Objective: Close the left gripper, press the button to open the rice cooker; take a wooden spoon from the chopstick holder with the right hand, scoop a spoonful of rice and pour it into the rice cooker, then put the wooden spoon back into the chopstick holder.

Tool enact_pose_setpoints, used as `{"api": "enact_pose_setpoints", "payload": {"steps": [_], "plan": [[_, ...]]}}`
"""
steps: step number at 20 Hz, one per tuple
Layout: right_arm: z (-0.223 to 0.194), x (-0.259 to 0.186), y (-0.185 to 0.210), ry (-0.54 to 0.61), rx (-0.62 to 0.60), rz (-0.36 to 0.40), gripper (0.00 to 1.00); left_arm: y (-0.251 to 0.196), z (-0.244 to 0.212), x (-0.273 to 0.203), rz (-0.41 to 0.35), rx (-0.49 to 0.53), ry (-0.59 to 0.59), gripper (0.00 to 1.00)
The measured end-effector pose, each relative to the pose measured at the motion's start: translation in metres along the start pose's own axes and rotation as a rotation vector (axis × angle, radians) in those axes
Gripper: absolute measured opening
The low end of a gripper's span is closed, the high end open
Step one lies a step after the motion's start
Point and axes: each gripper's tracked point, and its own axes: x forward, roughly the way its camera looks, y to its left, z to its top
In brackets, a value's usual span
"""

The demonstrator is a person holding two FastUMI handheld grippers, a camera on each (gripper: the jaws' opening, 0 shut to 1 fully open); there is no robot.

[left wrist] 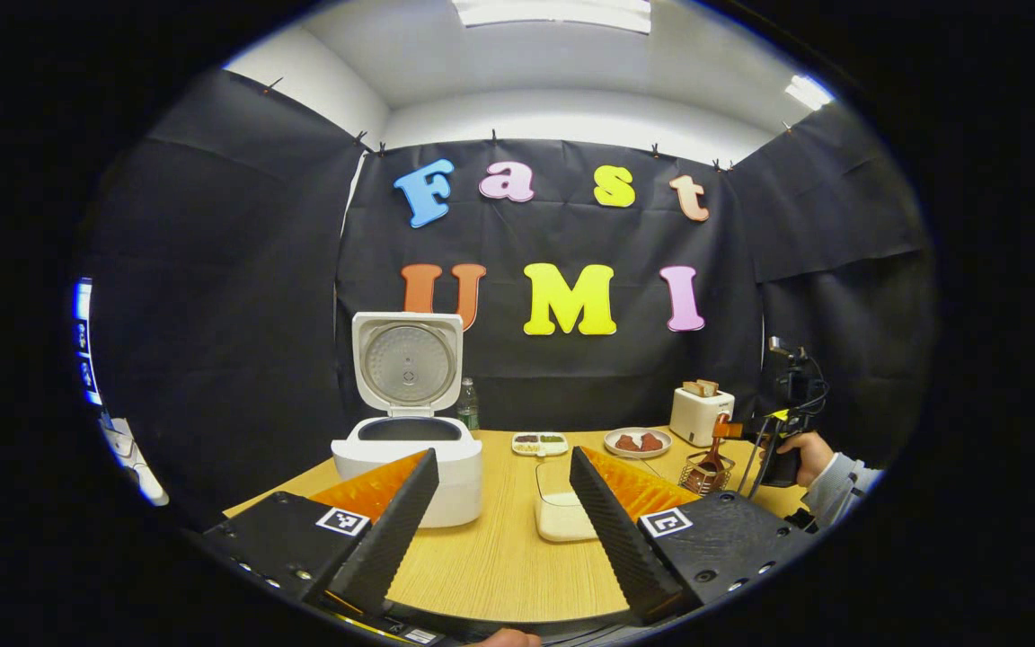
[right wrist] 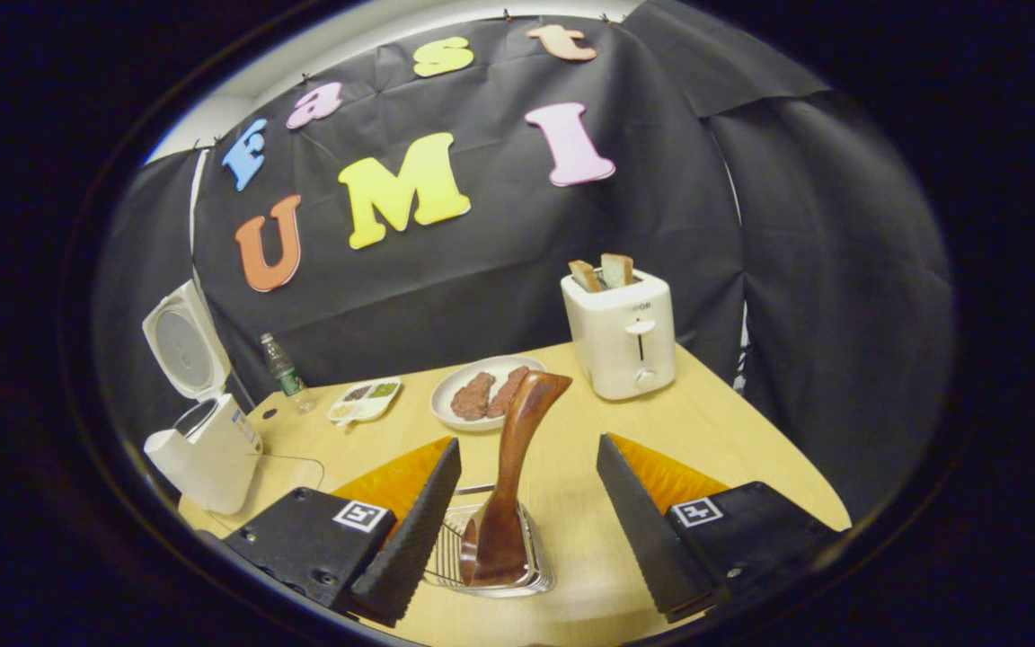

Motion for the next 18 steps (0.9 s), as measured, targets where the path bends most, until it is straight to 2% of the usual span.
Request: {"api": "enact_pose_setpoints", "payload": {"steps": [1,3,6,7,9,10,11,12,15,18], "plan": [[-0.003,0.009,-0.001,0.019,0.031,0.003,0.91,-0.002,-0.002,-0.003,-0.007,-0.008,-0.002,0.94],[-0.005,0.025,0.000,0.044,0.083,0.024,0.93,-0.001,-0.005,-0.007,-0.014,-0.022,0.006,0.94],[-0.002,0.040,-0.002,0.064,0.159,0.044,0.87,0.006,-0.009,-0.009,0.001,-0.018,0.014,0.94],[-0.001,0.041,0.000,0.069,0.178,0.056,0.75,0.006,-0.010,-0.007,0.002,-0.015,0.017,0.94],[-0.005,0.043,0.009,0.091,0.180,0.090,0.70,0.011,-0.013,-0.007,0.009,-0.017,0.023,0.94],[-0.007,0.044,0.011,0.105,0.175,0.095,0.55,0.011,-0.015,-0.007,0.009,-0.022,0.027,0.94],[-0.005,0.042,0.016,0.108,0.183,0.118,0.53,0.011,-0.017,-0.006,0.007,-0.029,0.033,0.94],[-0.005,0.041,0.022,0.113,0.194,0.137,0.40,0.012,-0.019,-0.005,0.006,-0.036,0.040,0.94],[-0.010,0.040,0.020,0.135,0.172,0.119,0.25,0.015,-0.020,-0.008,0.004,-0.047,0.052,0.94],[0.006,0.023,0.024,0.086,0.120,0.117,0.22,0.023,-0.017,-0.014,0.018,-0.035,0.043,0.94]]}}
